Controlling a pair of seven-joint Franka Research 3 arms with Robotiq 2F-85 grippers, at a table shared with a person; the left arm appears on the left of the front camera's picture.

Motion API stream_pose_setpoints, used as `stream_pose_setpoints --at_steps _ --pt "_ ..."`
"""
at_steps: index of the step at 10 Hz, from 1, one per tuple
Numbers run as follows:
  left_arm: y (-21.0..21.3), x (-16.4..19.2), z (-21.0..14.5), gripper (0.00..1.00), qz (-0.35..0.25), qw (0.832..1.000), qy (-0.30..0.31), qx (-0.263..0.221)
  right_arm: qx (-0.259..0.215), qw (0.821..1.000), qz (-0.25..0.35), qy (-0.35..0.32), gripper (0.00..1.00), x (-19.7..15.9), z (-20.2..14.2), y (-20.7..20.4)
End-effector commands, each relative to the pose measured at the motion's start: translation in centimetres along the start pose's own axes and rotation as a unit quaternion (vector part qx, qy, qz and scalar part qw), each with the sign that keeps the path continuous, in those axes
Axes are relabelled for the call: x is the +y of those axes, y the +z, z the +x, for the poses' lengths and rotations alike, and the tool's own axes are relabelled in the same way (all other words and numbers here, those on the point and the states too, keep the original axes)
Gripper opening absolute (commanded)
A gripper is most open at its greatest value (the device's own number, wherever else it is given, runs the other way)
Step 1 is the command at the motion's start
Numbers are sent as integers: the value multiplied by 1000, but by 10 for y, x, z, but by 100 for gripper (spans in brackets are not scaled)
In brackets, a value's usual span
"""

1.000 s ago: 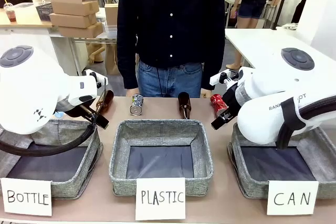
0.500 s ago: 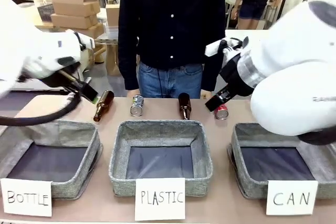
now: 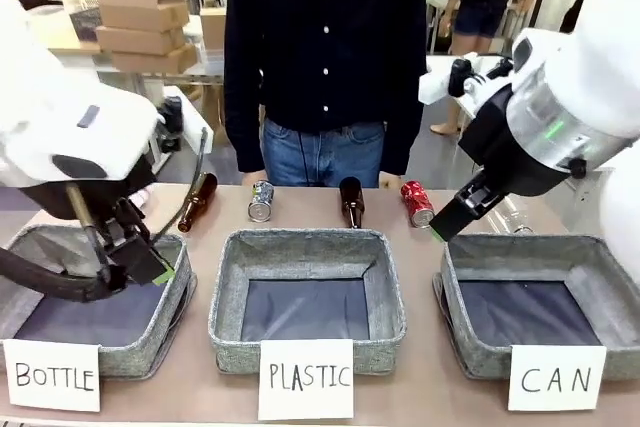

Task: Sort the can waste into the basket.
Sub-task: Pick up the can waste from the table and place it in the right Fabric basket.

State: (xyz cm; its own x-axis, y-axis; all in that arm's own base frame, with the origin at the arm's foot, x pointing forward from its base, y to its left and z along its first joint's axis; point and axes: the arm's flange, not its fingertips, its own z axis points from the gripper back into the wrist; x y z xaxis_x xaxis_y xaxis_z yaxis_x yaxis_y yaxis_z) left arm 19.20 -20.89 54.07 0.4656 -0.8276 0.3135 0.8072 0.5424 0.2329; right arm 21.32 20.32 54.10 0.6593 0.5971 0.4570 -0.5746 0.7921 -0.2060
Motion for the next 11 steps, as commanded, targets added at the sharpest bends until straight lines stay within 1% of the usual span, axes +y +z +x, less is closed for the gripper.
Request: stream_pose_setpoints --at_steps 1,2,3,4,5,6,7,8,9,10,11 --pt "8 26 0 100 -10 998 40 -43 3 1000 3 0 100 -1 2 -4" --pt "0 0 0 100 0 1000 0 0 17 998 61 -26 100 -8 9 -27" --pt "-8 32 1 100 -155 982 89 -62 -31 966 174 -187 100 -27 16 -39" --pt "-11 60 -14 100 -276 937 167 -132 -29 902 247 -353 100 -41 16 -46" --pt "-20 88 -34 100 -377 873 248 -185 -24 841 360 -404 100 -56 9 -49" --pt "-35 108 -53 100 -420 821 321 -216 -61 779 440 -442 100 -73 -1 -55" --pt "-46 124 -77 100 -440 777 372 -254 -96 719 502 -472 100 -91 -15 -62" --pt "-49 132 -100 100 -449 748 398 -285 -123 680 541 -480 100 -102 -29 -62" --pt "-49 135 -119 100 -453 724 414 -316 -146 656 555 -490 100 -113 -46 -57" --pt "-50 136 -133 100 -453 702 428 -345 -160 641 558 -503 100 -122 -65 -51" --pt "-49 136 -139 100 -449 688 437 -367 -184 631 555 -510 100 -131 -85 -45"
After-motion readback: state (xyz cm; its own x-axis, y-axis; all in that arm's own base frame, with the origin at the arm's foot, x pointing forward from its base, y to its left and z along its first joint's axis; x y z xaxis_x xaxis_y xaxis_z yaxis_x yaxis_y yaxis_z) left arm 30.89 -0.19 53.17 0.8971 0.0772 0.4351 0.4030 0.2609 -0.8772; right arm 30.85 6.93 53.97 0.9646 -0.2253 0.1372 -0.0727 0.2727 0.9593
